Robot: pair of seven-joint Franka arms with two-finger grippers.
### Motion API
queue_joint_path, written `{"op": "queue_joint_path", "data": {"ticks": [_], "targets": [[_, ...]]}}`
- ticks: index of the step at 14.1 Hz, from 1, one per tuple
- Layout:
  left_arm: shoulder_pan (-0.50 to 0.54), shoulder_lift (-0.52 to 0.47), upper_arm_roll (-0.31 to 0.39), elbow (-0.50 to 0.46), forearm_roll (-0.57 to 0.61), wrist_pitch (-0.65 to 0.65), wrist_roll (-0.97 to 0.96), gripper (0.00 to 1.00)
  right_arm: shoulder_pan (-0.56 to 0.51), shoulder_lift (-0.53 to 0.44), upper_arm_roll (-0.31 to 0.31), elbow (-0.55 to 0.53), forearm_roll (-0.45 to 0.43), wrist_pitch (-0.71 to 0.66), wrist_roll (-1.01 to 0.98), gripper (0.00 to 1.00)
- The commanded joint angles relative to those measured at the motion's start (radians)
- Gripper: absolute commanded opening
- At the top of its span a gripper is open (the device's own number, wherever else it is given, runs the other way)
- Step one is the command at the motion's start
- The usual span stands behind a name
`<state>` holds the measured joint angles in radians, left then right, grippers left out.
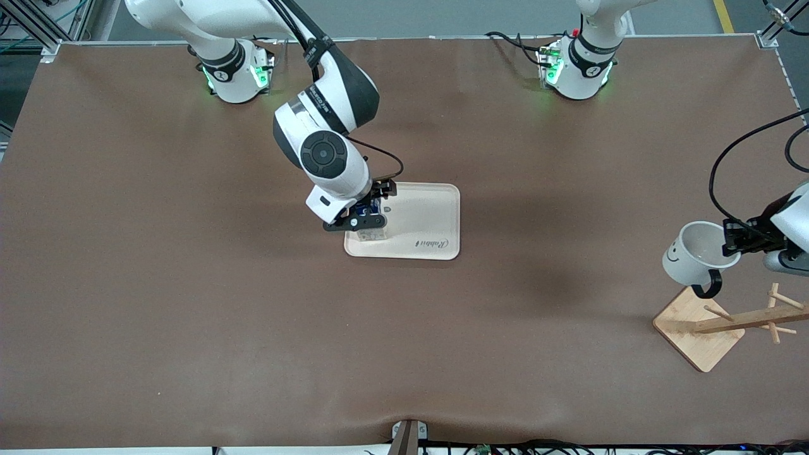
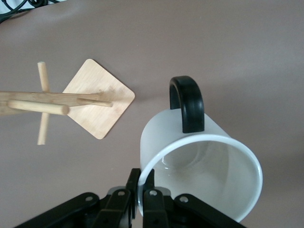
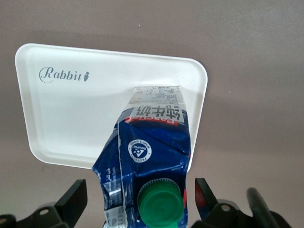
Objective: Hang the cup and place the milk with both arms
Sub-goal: 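Lift the milk carton with the right gripper and carry it off the tray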
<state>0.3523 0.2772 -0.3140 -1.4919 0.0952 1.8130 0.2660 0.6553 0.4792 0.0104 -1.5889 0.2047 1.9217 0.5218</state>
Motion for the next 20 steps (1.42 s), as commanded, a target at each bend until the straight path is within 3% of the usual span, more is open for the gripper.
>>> {"op": "queue_joint_path", "data": {"ticks": [1, 2, 3, 8, 12, 16, 20], "targets": [[0.037, 0.022, -0.005, 0.024, 0.020, -0.009, 0.080, 0.00, 0.010, 0.001, -0.012, -0.006, -0.010, 0.017, 0.013, 0.39], [0.052, 0.026, -0.005, 0.024, 0.018, -0.006, 0.111, 0.00, 0.009, 0.001, -0.012, -0.006, -0.010, 0.017, 0.071, 0.03], [0.059, 0.027, -0.004, 0.025, 0.018, -0.003, 0.137, 0.00, 0.012, 0.001, -0.012, -0.005, -0.014, 0.017, 0.104, 0.00], [0.108, 0.051, -0.002, 0.070, 0.017, -0.001, 0.229, 0.00, -0.017, -0.037, -0.017, 0.021, -0.060, -0.036, 0.119, 0.00], [0.126, 0.074, 0.000, 0.093, 0.014, 0.006, 0.239, 0.00, -0.165, -0.109, -0.018, 0.125, -0.077, -0.223, 0.093, 0.00], [0.126, 0.083, -0.002, 0.098, 0.012, 0.029, 0.233, 0.00, -0.360, -0.183, -0.023, 0.083, -0.136, -0.311, -0.201, 0.00], [0.126, 0.097, 0.000, 0.111, 0.012, 0.057, 0.234, 0.00, -0.526, -0.220, -0.023, -0.067, -0.177, -0.232, -0.421, 0.00]]}}
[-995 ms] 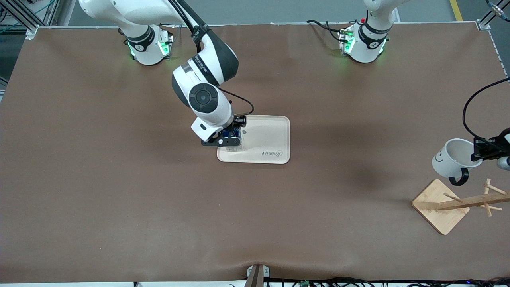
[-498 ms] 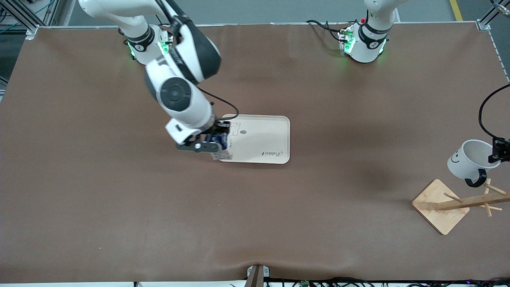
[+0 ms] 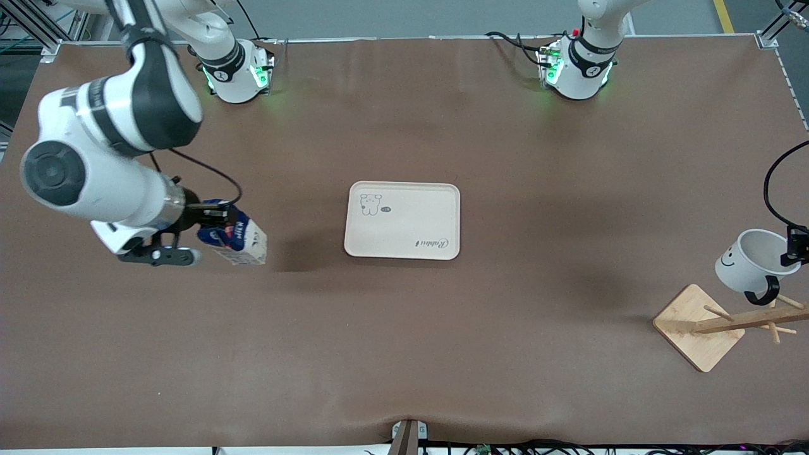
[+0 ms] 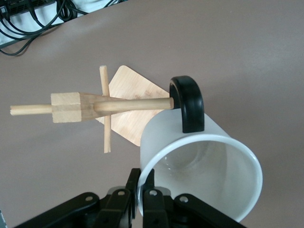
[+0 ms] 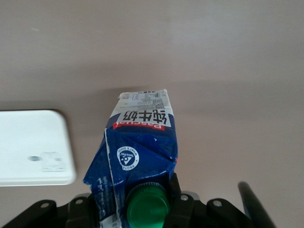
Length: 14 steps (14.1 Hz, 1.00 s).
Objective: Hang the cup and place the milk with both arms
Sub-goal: 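Lift the milk carton with the right gripper and carry it off the tray, then hang the mug handle on the stand peg while the right gripper lowers carton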
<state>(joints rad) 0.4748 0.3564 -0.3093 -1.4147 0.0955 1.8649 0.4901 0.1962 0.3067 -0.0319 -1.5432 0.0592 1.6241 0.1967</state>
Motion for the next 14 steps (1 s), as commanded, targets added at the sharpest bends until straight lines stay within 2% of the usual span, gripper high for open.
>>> {"op": "queue_joint_path", "data": {"ticks": [1, 5, 8, 13, 14], "targets": [[0.004, 0.019, -0.005, 0.034, 0.013, 0.016, 0.011, 0.00, -0.095, -0.058, 0.020, -0.148, -0.035, 0.107, -0.149, 0.00], [0.008, 0.027, 0.007, 0.034, 0.012, 0.031, 0.018, 0.00, -0.269, -0.055, 0.020, -0.270, -0.042, 0.209, -0.258, 0.00], [0.033, 0.035, 0.007, 0.034, 0.010, 0.043, 0.028, 0.00, -0.346, -0.057, 0.020, -0.372, -0.061, 0.328, -0.333, 0.00], [0.041, 0.047, 0.007, 0.034, 0.001, 0.059, 0.009, 0.00, -0.349, -0.067, 0.020, -0.417, -0.062, 0.330, -0.323, 0.00], [0.041, 0.053, 0.007, 0.034, -0.006, 0.060, 0.005, 0.20, -0.356, -0.064, 0.020, -0.425, -0.065, 0.335, -0.324, 0.00]]}}
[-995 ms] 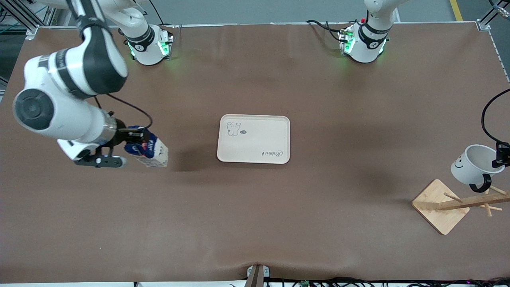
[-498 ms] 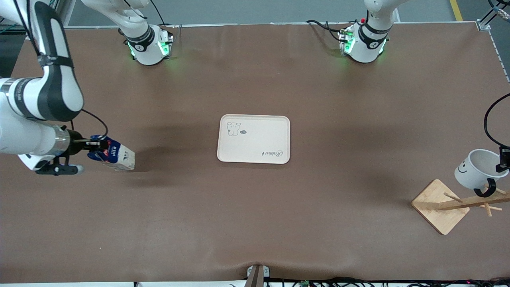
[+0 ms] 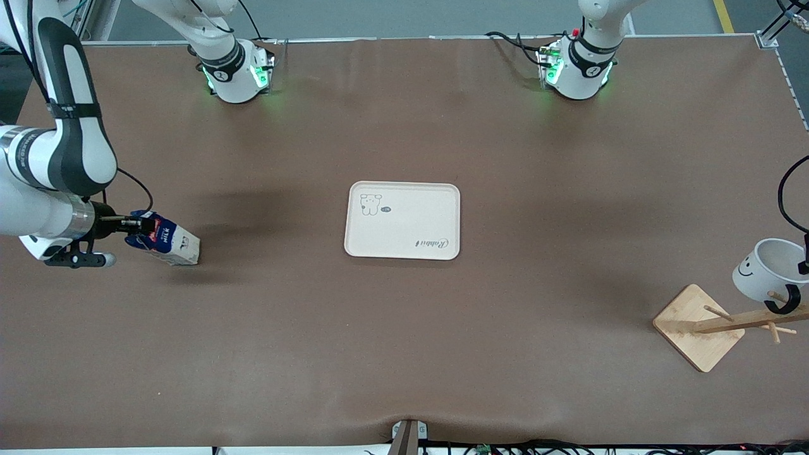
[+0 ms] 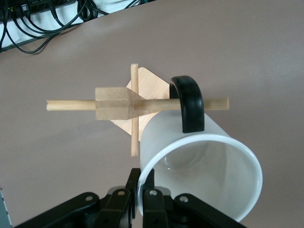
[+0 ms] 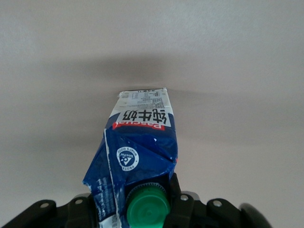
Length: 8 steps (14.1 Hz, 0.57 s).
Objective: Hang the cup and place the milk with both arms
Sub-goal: 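Hang the mug handle on the stand peg while the right gripper lowers carton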
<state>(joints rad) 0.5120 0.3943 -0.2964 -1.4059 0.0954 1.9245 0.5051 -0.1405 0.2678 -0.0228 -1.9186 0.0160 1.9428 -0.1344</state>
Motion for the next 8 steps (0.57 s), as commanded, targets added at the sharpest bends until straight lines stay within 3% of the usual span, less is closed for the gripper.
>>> {"op": "queue_joint_path", "data": {"ticks": [1, 2, 3, 5, 8], "targets": [[0.003, 0.017, -0.006, 0.025, -0.013, 0.002, -0.010, 0.90, -0.021, -0.024, 0.010, -0.053, -0.022, 0.016, 0.007, 0.02], [0.005, 0.018, -0.006, 0.025, -0.040, 0.016, -0.007, 1.00, -0.019, -0.024, 0.010, -0.062, -0.022, 0.016, 0.009, 0.13], [0.009, 0.018, -0.006, 0.025, -0.068, 0.019, -0.008, 1.00, -0.021, -0.022, 0.010, -0.065, -0.022, 0.016, 0.009, 0.35], [0.006, 0.011, -0.007, 0.025, -0.074, 0.019, -0.017, 1.00, -0.021, -0.013, 0.010, -0.056, -0.022, 0.016, 0.010, 1.00], [0.002, -0.014, -0.018, 0.025, -0.071, 0.010, -0.117, 1.00, -0.014, -0.010, 0.012, 0.012, -0.022, -0.063, -0.002, 1.00]]}}
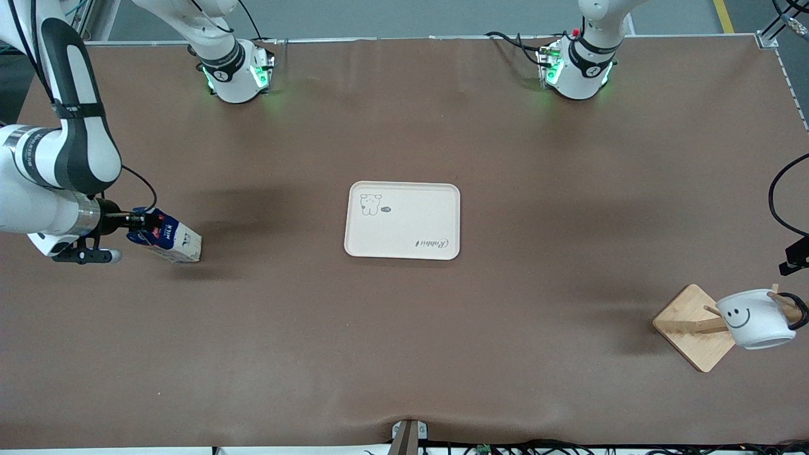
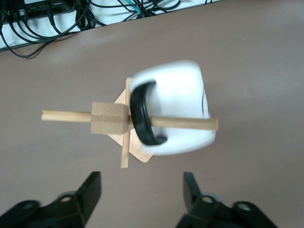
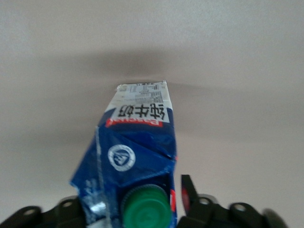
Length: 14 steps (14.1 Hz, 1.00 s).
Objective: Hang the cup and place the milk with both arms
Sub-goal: 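Hang the mug handle on the stand peg while the right gripper lowers carton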
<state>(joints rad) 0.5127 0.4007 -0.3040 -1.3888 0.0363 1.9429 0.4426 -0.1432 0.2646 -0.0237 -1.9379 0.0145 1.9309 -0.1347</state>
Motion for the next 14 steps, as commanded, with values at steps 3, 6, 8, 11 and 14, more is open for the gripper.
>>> {"op": "queue_joint_path", "data": {"ticks": [3, 6, 8, 11, 14], "targets": [[-0.002, -0.048, -0.029, -0.001, -0.012, -0.048, -0.149, 1.00, 0.004, -0.002, 0.014, 0.109, -0.019, -0.131, 0.007, 1.00], [-0.003, -0.082, -0.079, -0.002, -0.003, -0.132, -0.322, 1.00, 0.028, 0.019, 0.018, 0.186, -0.011, -0.132, 0.006, 1.00], [-0.003, -0.103, -0.122, -0.002, 0.002, -0.183, -0.450, 1.00, 0.043, 0.048, 0.019, 0.346, -0.001, -0.164, 0.000, 1.00], [-0.003, -0.125, -0.193, -0.002, 0.005, -0.232, -0.632, 1.00, 0.066, 0.079, 0.018, 0.581, -0.014, -0.202, 0.006, 1.00], [-0.003, -0.138, -0.247, 0.002, 0.034, -0.237, -0.699, 1.00, 0.109, 0.041, 0.018, 0.683, -0.028, -0.359, 0.010, 1.00]]}}
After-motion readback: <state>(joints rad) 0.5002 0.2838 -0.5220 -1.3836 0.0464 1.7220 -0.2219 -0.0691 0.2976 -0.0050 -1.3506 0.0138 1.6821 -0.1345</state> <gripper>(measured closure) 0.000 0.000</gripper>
